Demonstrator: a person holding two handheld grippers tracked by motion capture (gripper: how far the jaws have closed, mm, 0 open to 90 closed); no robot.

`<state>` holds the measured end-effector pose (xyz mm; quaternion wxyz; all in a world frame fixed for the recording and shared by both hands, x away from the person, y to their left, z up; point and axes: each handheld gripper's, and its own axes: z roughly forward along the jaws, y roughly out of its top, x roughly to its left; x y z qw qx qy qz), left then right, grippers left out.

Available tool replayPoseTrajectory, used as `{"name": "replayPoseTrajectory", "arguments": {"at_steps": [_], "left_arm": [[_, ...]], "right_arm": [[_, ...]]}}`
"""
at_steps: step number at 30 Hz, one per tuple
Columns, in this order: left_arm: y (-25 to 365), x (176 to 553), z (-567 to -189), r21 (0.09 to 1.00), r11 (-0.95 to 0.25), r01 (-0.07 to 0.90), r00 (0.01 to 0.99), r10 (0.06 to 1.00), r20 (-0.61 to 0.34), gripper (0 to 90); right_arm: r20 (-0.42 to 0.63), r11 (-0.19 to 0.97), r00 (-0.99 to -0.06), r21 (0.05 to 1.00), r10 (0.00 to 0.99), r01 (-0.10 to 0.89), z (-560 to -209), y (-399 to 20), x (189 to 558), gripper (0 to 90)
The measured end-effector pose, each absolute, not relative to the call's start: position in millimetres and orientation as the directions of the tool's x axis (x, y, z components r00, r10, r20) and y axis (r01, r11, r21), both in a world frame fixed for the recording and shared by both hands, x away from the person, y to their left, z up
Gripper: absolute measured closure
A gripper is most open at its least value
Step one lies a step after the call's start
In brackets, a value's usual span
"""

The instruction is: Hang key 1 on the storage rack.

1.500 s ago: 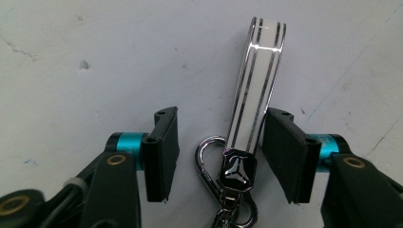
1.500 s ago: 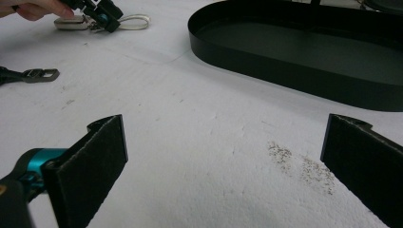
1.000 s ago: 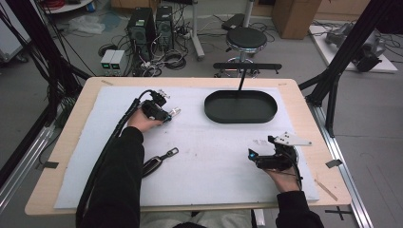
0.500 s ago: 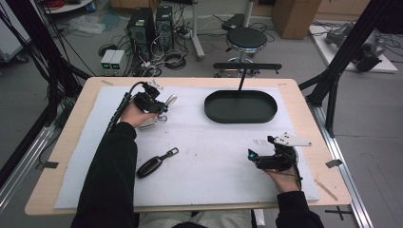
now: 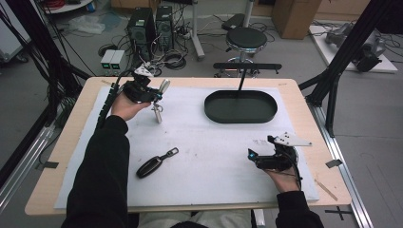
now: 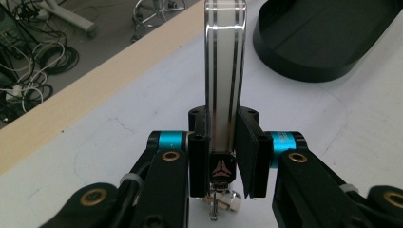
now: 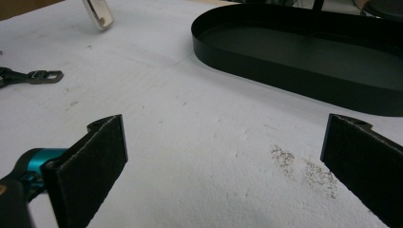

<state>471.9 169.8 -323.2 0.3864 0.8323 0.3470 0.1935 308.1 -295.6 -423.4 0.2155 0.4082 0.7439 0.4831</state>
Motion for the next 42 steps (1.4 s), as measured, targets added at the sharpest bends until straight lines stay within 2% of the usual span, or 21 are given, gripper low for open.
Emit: {"name": "replayPoseTrajectory", "arguments": {"at_steps": [16, 42], "left_arm": [[147.8, 463.2, -292.7, 0.818, -0.453, 0.355, 0.700, 0.709, 0.089, 75.7], [96.4, 482.8, -267.1, 0.805, -0.496, 0.325, 0.733, 0.670, 0.117, 75.7]], "right_arm": [[0.105, 0.166, -0.571, 0.901, 0.814, 0.402, -422.5, -296.5, 308.4, 0.9], [0.115, 0.153, -0.573, 0.905, 0.812, 0.398, -422.5, -298.7, 309.2, 0.9]]}}
